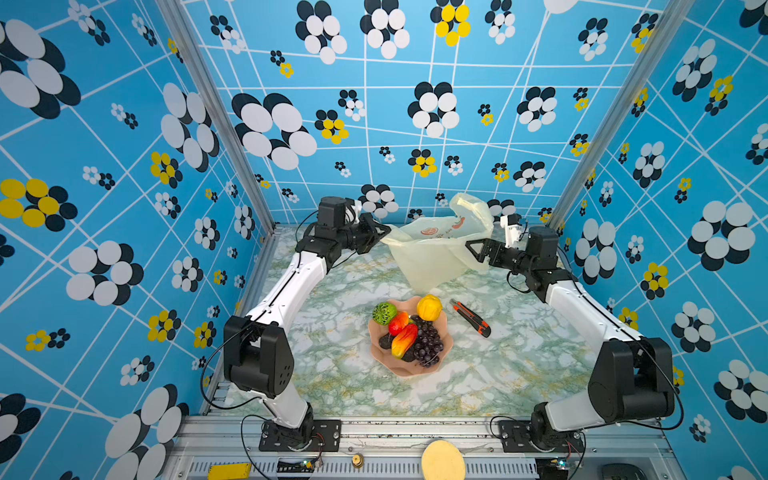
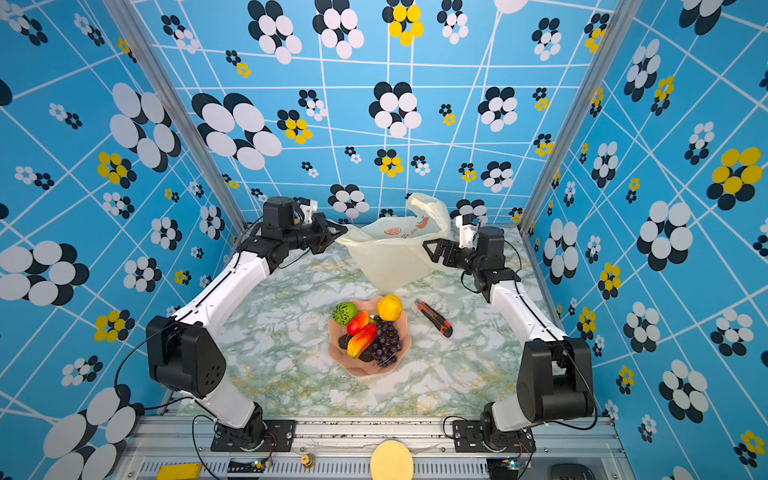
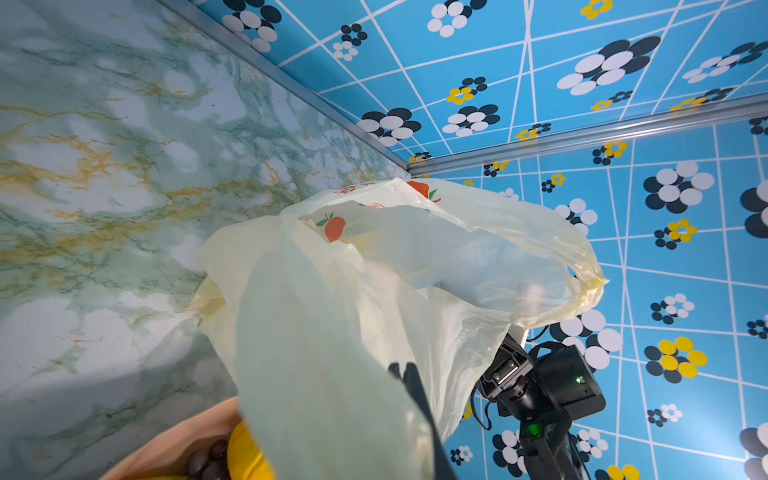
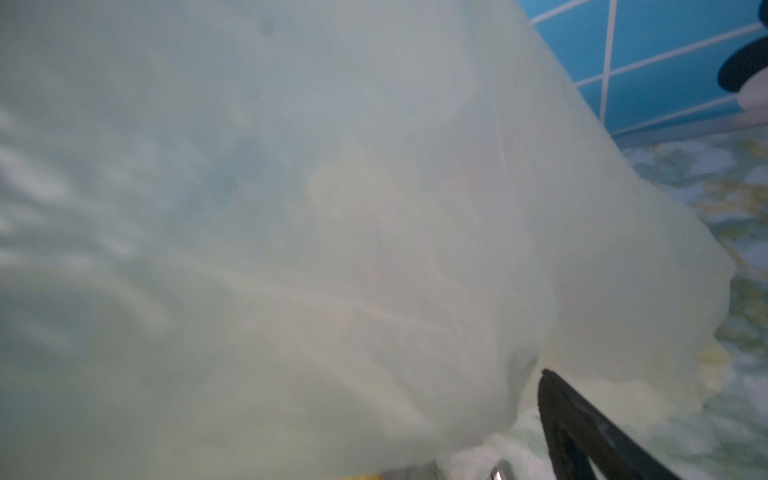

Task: Place the fruits into the plastic bag
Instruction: 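Lift the bag with both grippers, spreading its handles apart to open it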

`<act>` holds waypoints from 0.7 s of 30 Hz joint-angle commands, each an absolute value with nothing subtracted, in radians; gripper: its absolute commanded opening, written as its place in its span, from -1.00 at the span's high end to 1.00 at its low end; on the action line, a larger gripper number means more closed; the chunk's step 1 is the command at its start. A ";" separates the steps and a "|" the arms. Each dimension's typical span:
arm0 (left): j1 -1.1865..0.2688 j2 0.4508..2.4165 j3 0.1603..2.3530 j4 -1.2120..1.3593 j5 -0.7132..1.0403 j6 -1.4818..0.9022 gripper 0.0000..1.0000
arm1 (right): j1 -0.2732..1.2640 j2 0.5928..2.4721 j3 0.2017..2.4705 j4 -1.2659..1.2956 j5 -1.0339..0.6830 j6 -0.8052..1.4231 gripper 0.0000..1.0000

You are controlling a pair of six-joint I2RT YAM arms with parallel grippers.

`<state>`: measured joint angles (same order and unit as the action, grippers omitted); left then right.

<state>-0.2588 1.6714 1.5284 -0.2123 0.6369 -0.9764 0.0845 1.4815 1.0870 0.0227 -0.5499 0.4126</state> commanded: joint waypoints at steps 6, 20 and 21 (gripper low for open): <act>-0.314 1.730 1.672 -0.410 0.622 -0.789 1.00 | 0.102 1.322 1.273 -0.426 -0.418 0.362 -0.99; -0.361 1.766 1.751 -0.453 0.660 -0.755 1.00 | 0.278 1.432 1.672 -0.771 -0.057 0.090 -0.99; -0.362 1.764 1.749 -0.456 0.661 -0.751 1.00 | 0.293 1.446 1.698 -0.788 -0.001 0.072 -0.99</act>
